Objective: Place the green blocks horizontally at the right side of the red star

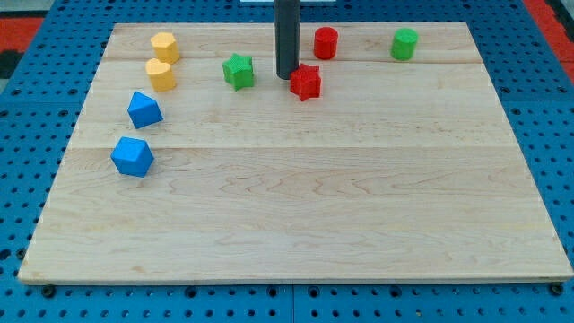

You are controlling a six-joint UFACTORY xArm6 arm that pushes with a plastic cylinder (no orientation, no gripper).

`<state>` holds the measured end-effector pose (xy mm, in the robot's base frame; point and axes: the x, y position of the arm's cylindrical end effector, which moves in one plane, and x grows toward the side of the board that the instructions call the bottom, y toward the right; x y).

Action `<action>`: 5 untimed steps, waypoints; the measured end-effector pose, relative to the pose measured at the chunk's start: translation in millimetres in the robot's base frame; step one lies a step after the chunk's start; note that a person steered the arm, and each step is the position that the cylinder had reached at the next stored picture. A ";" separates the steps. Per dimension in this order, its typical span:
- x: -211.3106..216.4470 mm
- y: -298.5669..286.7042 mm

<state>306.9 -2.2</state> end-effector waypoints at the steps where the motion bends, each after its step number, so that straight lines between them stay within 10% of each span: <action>1: 0.0 10.9; 5: -21.4 188.8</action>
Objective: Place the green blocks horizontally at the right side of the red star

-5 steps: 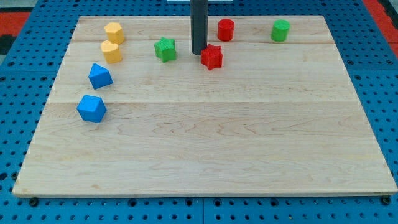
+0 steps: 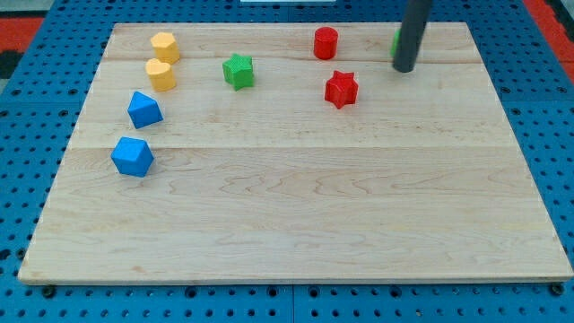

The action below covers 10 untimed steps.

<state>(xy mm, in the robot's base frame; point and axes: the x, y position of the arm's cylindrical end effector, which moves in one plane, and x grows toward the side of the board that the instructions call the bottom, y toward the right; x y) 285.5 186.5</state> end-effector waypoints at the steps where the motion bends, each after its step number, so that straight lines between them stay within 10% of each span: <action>1: -29.8 53.7; 3: -51.5 17.9; 5: 17.4 -77.1; 8: -30.0 -20.4; 10: 9.4 -142.1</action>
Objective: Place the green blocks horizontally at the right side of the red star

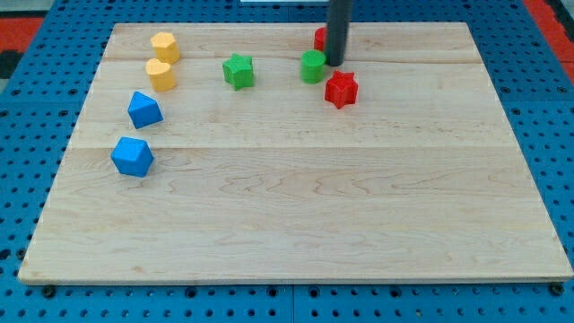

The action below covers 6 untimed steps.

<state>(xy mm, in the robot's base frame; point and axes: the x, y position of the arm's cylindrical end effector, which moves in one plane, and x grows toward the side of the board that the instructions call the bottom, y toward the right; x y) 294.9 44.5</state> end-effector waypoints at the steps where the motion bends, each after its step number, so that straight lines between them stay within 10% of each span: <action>1: 17.6 -39.3; 4: -52.0 -110.3; 6: -11.9 -110.7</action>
